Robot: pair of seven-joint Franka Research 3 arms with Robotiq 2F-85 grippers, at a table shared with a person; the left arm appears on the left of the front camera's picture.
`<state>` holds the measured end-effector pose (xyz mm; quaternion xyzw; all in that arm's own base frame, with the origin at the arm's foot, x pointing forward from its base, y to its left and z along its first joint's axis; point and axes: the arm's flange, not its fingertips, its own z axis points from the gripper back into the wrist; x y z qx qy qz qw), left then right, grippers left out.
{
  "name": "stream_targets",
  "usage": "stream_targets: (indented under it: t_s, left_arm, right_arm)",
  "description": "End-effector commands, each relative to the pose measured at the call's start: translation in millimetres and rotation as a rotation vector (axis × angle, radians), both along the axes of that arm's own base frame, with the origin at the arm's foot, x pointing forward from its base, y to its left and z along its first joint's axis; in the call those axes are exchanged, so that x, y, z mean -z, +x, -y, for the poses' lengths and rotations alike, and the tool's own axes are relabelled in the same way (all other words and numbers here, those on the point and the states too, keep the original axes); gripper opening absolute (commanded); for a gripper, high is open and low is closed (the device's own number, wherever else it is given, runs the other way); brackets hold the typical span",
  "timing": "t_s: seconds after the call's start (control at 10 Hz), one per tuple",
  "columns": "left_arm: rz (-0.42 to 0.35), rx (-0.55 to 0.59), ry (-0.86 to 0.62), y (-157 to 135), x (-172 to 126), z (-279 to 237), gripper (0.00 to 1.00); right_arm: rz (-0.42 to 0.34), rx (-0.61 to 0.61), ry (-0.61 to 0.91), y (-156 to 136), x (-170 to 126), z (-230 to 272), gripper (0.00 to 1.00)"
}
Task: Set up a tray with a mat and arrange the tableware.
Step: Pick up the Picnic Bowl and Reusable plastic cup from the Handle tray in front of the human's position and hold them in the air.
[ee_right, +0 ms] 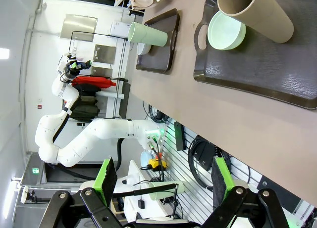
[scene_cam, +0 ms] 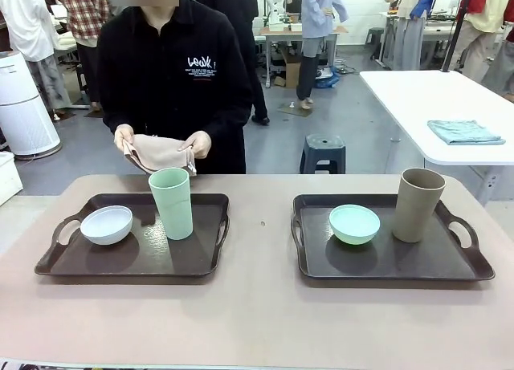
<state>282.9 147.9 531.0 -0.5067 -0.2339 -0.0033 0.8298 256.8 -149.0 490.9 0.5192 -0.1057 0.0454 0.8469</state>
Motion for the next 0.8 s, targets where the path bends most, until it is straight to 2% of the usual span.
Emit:
stream_targets:
  t_s: [0.0, 0.2, 0.3, 0.4, 0.5, 0.7]
  left_arm:
    - [0.026, 0.004, -0.007, 0.8, 2.4, 0.3, 1.00]
    - [0.026, 0.004, -0.007, 0.8, 2.4, 0.3, 1.00]
    - [0.000, 0.000, 0.000, 0.0, 0.1, 0.0, 1.00]
    - [0.002, 0.043, 0.096, -5.5, -8.7, -4.5, 1.00]
    - [0.002, -0.009, 0.225, -7.0, -18.2, -9.4, 1.00]
    - [-0.035, -0.056, 0.691, -4.7, -72.7, -3.0, 1.00]
  right_arm:
    - [0.013, 0.013, 0.021, -0.1, 3.0, -3.9, 1.00]
    - [0.013, 0.013, 0.021, -0.1, 3.0, -3.9, 1.00]
    - [0.000, 0.000, 0.000, 0.0, 0.0, 0.0, 1.00]
    - [0.083, -0.040, -0.038, 1.3, -6.8, 0.0, 1.00]
    - [0.170, -0.010, -0.146, 7.7, -21.0, -7.7, 1.00]
    - [0.458, -0.039, -0.526, 35.9, -93.9, -62.6, 1.00]
